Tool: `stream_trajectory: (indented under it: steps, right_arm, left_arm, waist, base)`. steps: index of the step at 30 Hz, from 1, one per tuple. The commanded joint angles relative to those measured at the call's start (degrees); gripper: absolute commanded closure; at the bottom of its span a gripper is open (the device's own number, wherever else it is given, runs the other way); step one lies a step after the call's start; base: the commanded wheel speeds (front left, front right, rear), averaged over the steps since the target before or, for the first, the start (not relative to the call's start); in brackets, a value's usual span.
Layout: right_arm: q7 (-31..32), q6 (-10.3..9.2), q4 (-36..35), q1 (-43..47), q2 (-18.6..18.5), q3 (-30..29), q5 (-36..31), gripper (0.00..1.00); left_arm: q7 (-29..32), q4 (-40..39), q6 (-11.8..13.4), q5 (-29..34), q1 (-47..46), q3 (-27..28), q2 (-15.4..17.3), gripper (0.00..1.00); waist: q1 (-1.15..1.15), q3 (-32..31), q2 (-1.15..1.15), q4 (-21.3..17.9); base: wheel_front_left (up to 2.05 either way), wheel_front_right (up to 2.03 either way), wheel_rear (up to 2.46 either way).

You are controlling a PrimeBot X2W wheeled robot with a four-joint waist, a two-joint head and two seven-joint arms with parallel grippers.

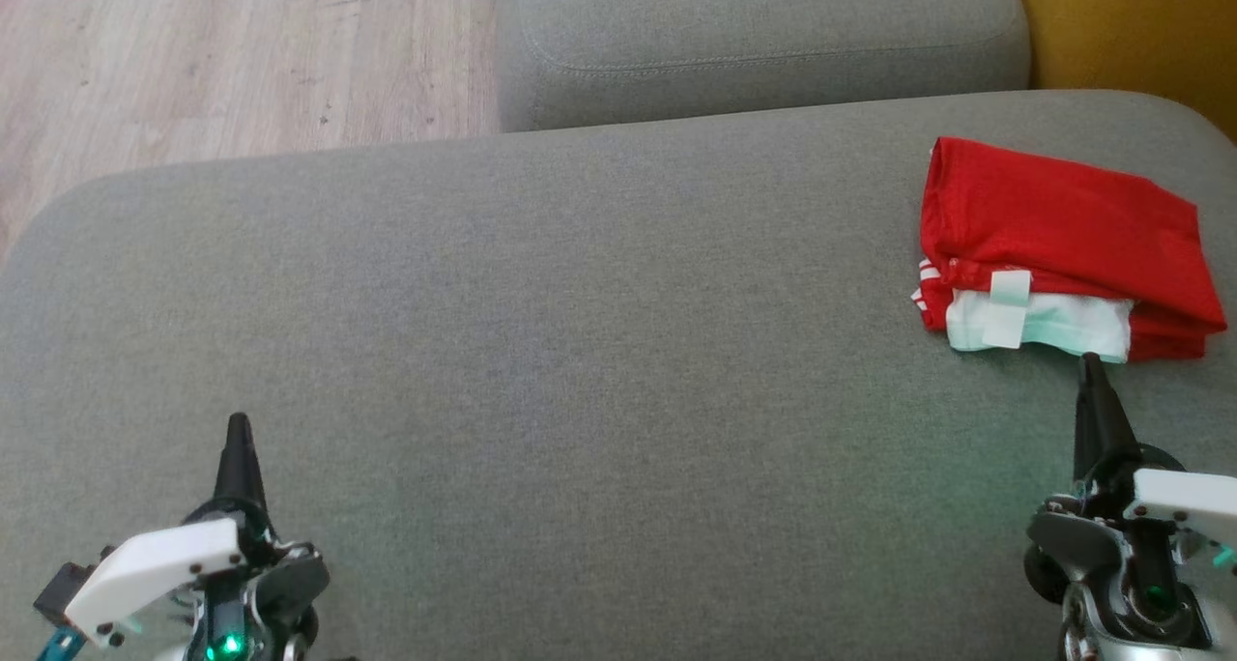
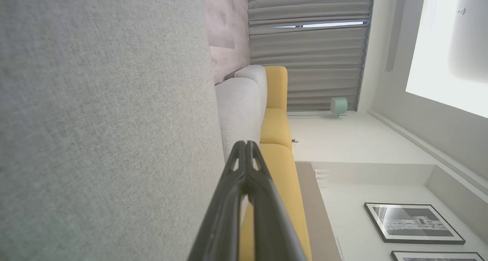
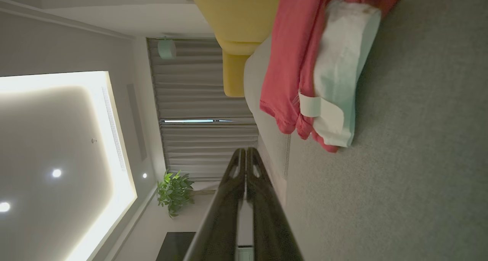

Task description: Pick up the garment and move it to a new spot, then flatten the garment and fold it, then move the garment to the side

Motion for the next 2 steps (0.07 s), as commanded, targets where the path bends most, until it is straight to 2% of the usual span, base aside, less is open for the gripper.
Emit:
stream_trajectory:
  steps: [1, 2]
  right_arm:
    - [0.6, -0.04, -2.4, -1.2, -0.4, 1.1, 1.8, 1.00]
    - [0.7, -0.04, -2.4, -1.2, -0.4, 1.1, 1.9, 1.00]
  left_arm:
    - [0.7, -2.2, -0.4, -1.4, -0.8, 2.4, 0.6, 1.00]
    - [0.7, -2.2, -0.4, -1.5, -0.8, 2.4, 0.6, 1.00]
  waist:
    - [0.00, -0.1, 0.00, 0.0]
    - [0.00, -0.1, 0.00, 0.0]
  base:
    - [0.00, 0.00, 0.00]
    - [0.00, 0.00, 0.00]
